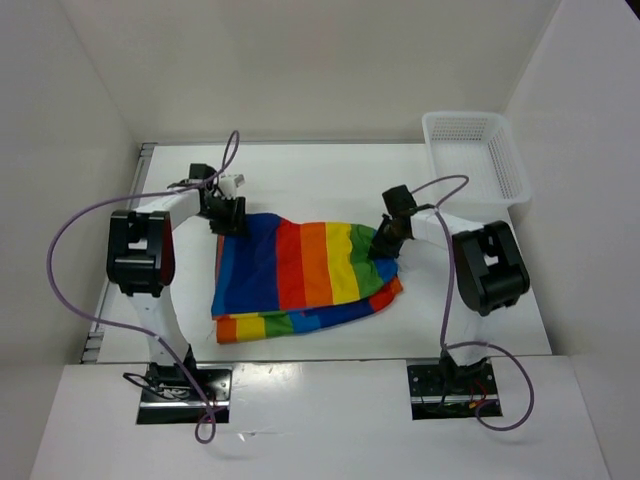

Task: Fold and stack the shorts
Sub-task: Fold the shorts

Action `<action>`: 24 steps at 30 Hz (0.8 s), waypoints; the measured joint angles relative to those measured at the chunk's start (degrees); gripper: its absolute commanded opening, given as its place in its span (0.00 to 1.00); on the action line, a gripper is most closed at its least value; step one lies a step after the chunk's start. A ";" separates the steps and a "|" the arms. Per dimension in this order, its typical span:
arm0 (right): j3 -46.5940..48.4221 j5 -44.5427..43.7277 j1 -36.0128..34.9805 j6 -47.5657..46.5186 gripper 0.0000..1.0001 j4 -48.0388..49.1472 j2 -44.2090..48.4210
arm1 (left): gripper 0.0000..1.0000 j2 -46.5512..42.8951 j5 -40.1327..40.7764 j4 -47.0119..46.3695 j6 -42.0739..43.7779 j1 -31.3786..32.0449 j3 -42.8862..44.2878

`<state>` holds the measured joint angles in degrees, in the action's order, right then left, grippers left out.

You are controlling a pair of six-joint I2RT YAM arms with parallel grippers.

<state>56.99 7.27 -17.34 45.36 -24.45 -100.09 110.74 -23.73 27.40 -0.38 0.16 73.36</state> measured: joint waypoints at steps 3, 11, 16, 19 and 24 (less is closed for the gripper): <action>8.70 -0.61 0.00 -0.48 0.15 0.33 -6.86 | 0.57 5.29 0.11 -0.55 0.04 0.00 8.02; 34.93 -4.22 0.35 -3.19 0.57 -1.75 -18.49 | 0.67 15.23 2.69 1.84 0.13 -0.85 35.34; 38.58 -5.16 0.83 -4.50 0.60 -1.73 -14.32 | 0.67 10.12 2.84 2.01 0.15 -2.71 39.23; 32.52 -5.25 1.44 -4.85 0.23 -0.63 -8.26 | 0.57 1.18 2.25 2.10 0.07 -3.74 29.09; 20.79 -5.05 4.79 -4.96 0.59 -0.61 -0.02 | 0.52 -15.08 -1.11 2.73 0.11 -3.96 5.35</action>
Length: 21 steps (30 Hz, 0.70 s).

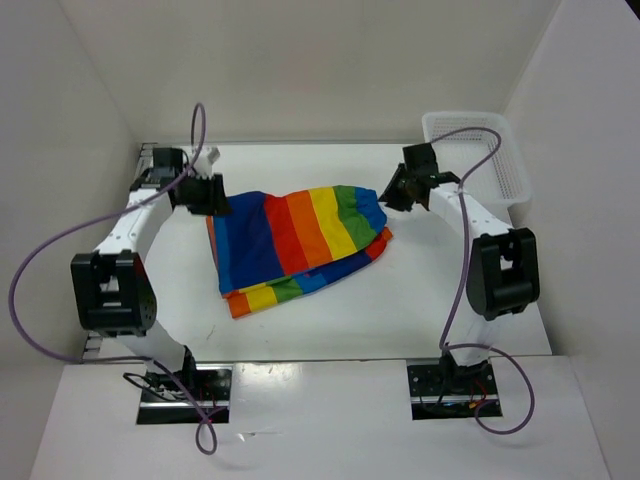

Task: Fold and stack the shorts
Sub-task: Fold the shorts

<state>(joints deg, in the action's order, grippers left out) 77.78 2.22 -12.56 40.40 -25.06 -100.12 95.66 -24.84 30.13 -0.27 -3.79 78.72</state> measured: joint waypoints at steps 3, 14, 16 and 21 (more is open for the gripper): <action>-5.03 0.46 2.40 -1.53 0.81 -0.11 1.90 | 0.63 -5.92 -1.55 2.75 0.11 0.20 -12.22; -13.29 8.20 3.72 -4.68 0.54 0.96 2.21 | 0.60 -13.64 -0.24 11.15 0.02 1.42 -27.78; -13.20 8.63 3.72 -4.74 0.54 1.55 2.21 | 0.62 -13.40 -0.26 11.21 0.04 1.88 -27.82; -11.85 9.01 3.72 -5.01 0.56 1.90 1.77 | 0.63 -11.87 2.03 11.39 0.04 2.27 -27.87</action>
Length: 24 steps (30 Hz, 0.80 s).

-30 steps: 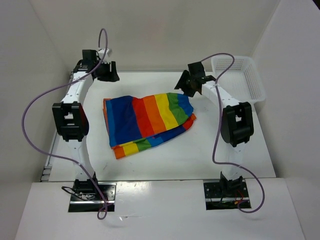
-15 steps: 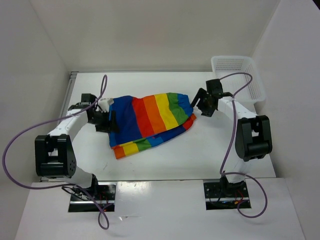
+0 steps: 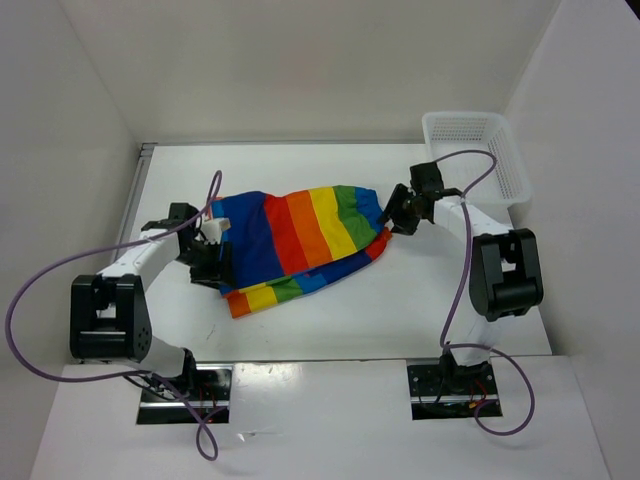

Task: Fold and stack the shorts
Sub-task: Fold the shorts

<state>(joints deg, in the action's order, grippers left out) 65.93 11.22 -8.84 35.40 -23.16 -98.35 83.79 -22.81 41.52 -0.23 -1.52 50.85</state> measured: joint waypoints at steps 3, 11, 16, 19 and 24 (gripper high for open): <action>0.94 0.02 0.00 -0.17 0.60 0.07 -0.61 | 0.61 0.72 1.03 -0.11 0.00 0.00 -0.26; 3.74 0.09 0.00 -0.55 0.63 0.15 -4.09 | 0.31 2.58 1.95 -0.96 -0.15 0.00 -0.61; 5.33 0.15 0.00 -0.66 0.50 0.11 -6.54 | 0.00 5.01 1.25 -2.60 -0.15 -0.02 -1.25; 6.21 0.13 0.00 -0.79 0.41 0.09 -7.76 | 0.00 5.53 1.09 -2.62 0.00 -0.02 -1.20; 8.57 0.24 0.00 -1.31 0.20 0.20 -10.75 | 0.00 4.81 -0.79 -0.31 -0.02 -0.02 1.86</action>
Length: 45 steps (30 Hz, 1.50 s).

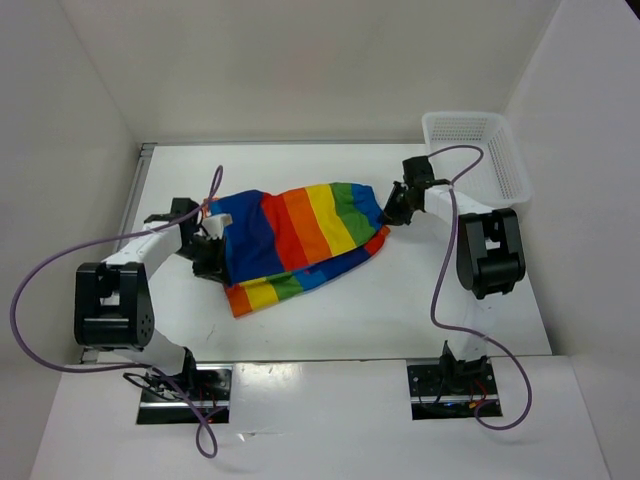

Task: Fold and stack the shorts
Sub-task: Fold the shorts

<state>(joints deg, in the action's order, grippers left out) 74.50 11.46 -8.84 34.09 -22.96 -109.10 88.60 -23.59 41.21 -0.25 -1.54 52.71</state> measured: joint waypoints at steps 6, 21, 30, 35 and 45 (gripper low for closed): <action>0.50 -0.33 0.00 0.83 0.02 0.68 -1.29 | 0.00 -2.62 -7.04 5.05 0.00 0.00 7.39; 0.42 -5.07 0.42 7.19 0.08 3.10 -0.24 | 0.73 -4.50 -11.43 17.07 0.20 7.63 -2.34; 0.42 -4.94 0.50 5.64 1.00 3.56 1.55 | 0.91 -4.33 -9.73 17.81 0.00 6.45 6.21; 0.07 -3.74 0.52 3.98 0.97 3.06 1.53 | 0.88 -3.91 -9.64 12.28 0.00 3.58 10.69; -2.89 -1.75 0.52 3.98 0.68 2.67 0.11 | 0.82 3.61 -6.84 3.17 -0.04 1.42 10.27</action>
<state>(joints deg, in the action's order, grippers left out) 71.61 9.72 -8.32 38.06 -20.29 -108.99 92.20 -30.44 44.38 -0.30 -0.12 62.98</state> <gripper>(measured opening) 0.758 0.831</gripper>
